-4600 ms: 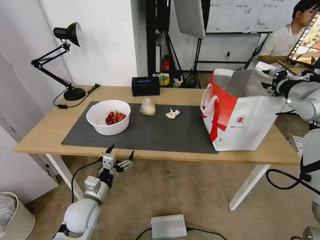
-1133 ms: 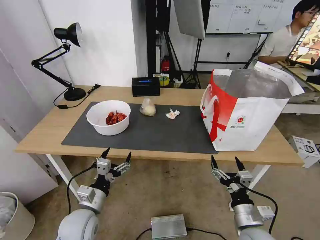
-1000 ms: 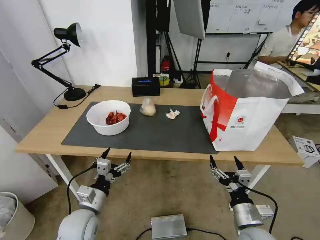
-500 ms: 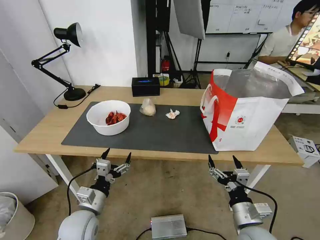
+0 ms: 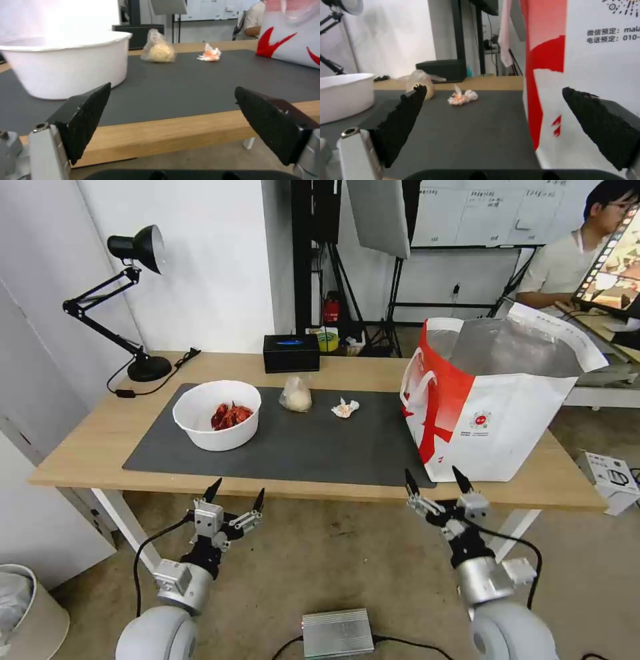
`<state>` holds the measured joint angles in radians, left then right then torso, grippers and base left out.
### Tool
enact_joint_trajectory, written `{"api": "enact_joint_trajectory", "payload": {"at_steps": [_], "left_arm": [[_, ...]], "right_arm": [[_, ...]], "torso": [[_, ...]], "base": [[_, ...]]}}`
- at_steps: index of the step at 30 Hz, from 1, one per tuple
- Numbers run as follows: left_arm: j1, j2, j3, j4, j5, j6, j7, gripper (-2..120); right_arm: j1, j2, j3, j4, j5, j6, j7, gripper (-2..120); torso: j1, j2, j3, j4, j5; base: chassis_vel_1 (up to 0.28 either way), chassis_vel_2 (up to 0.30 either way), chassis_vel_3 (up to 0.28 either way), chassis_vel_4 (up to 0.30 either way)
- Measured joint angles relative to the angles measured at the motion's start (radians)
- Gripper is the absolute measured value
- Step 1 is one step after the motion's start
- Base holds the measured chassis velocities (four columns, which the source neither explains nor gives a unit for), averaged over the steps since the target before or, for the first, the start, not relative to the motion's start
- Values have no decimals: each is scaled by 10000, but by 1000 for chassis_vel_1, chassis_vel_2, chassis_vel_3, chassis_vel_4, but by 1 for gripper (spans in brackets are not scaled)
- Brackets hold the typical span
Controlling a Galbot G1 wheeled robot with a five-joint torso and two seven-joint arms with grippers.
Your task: Pick up the trash from the table and place it into the takeout bag.
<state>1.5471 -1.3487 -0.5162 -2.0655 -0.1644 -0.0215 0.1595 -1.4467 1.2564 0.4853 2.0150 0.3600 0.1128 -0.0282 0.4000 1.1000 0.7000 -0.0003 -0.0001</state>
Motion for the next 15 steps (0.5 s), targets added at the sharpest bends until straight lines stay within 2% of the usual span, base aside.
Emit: {"api": "enact_joint_trajectory", "payload": {"at_steps": [5, 10, 15], "left_arm": [[81, -35, 10, 55, 35, -38, 10, 100], [106, -111, -50, 57, 42, -60, 14, 100], [126, -165, -70, 41, 44, -61, 15, 100]], "right_arm": [[971, -270, -546, -782, 271, 0, 107, 100], [1652, -196, -1241, -1336, 334, -31, 170, 100], [2033, -161, -1510, -1599, 353, -86, 246, 100]], "torso": [[0, 0, 1, 5, 2], [0, 0, 1, 3, 2], [0, -1, 0, 4, 1]], "base": [[0, 0, 0, 0], [0, 0, 0, 0], [0, 0, 0, 0]]}}
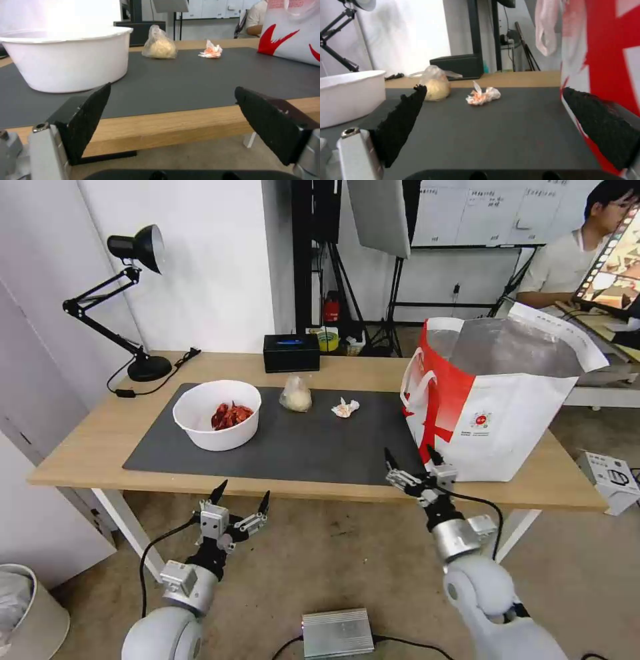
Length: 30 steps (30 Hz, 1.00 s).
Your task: Pick up the trash from the table and place it into the takeout bag.
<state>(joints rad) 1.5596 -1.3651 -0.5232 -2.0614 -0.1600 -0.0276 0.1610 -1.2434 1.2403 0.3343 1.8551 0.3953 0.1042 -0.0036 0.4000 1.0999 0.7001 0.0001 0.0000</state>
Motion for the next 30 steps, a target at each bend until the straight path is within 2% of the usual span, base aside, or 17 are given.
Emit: {"api": "enact_joint_trajectory", "payload": {"at_steps": [8, 13, 30], "left_arm": [[26, -64, -36, -2, 72, 0, 1, 100], [46, -178, -101, -1, 167, 0, 3, 100], [93, -472, -275, 139, 275, -38, 35, 100]], "right_arm": [[1078, -253, -299, -569, 390, -150, 149, 100], [2201, -298, -849, -1468, 593, -183, 277, 100], [5099, 374, -2003, -4282, 917, -276, 568, 100]], "torso": [[0, 0, 0, -2, -2], [1, 0, 0, -1, -1], [1, 0, 0, -1, 0]], "base": [[0, 0, 0, 0], [0, 0, 0, 0], [0, 0, 0, 0]]}}
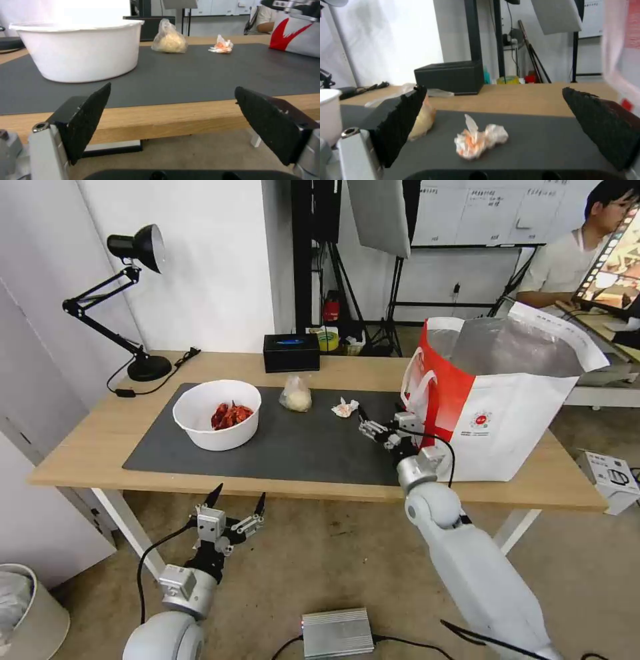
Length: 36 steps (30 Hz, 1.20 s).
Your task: Pick up the trash from the table and place it into the takeout bag.
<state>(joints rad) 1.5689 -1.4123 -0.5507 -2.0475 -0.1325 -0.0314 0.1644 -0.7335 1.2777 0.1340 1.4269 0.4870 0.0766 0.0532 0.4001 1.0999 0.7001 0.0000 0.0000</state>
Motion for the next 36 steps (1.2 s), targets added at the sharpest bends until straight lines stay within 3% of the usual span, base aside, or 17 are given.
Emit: {"api": "enact_joint_trajectory", "payload": {"at_steps": [9, 25, 36], "left_arm": [[127, -191, -150, -33, 18, -87, 52, 100], [93, -341, -232, 9, 17, -197, 92, 100], [41, -272, -301, 145, -38, -220, 124, 100]], "right_arm": [[1425, 343, -538, -1388, 220, -344, 133, 100], [1367, 839, -1101, -1625, 117, -444, 156, 100], [2168, 1499, -1042, -2712, -105, -511, 394, 100]], "torso": [[0, 2, 0, 2, -1], [-2, 2, -2, 0, -1], [-1, 1, -1, 0, -1]], "base": [[0, 0, 0, 0], [0, 0, 0, 0], [0, 0, 0, 0]]}}
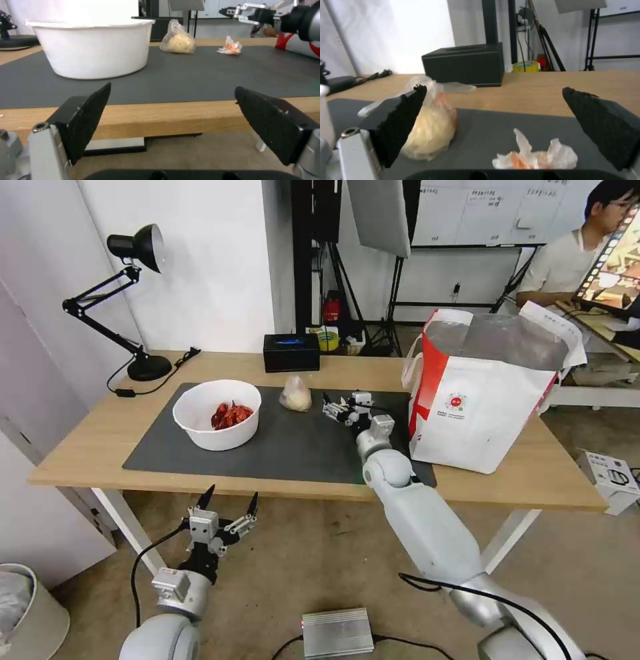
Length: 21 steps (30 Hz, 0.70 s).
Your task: Pick up the trash from the table and place it into the takeout bag.
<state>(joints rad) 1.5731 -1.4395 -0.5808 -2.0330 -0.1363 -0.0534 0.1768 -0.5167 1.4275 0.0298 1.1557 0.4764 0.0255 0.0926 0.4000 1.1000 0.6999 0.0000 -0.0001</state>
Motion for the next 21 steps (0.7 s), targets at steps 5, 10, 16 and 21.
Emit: {"api": "enact_joint_trajectory", "payload": {"at_steps": [5, 10, 16, 21], "left_arm": [[-35, -7, -9, 95, -8, -24, 13, 100], [-85, -14, -24, 162, -17, -33, 38, 100], [-141, -45, -22, 240, -19, -39, 74, 100], [-162, -101, 16, 311, -7, -39, 90, 100]], "right_arm": [[373, 170, -52, -317, -30, -436, 307, 100], [712, 287, -175, -438, 49, -1435, 875, 100], [1010, 348, -271, -602, 289, -2540, 1545, 100], [1133, 360, -297, -799, 336, -2793, 1746, 100]], "torso": [[0, 0, 0, 0, 0], [0, 0, 0, 1, 0], [0, 0, 1, 0, 1], [0, 0, 0, 0, 1]], "base": [[0, 0, 0, 0], [0, 0, 0, 0], [0, 0, 0, 0], [0, 0, 0, 0]]}}
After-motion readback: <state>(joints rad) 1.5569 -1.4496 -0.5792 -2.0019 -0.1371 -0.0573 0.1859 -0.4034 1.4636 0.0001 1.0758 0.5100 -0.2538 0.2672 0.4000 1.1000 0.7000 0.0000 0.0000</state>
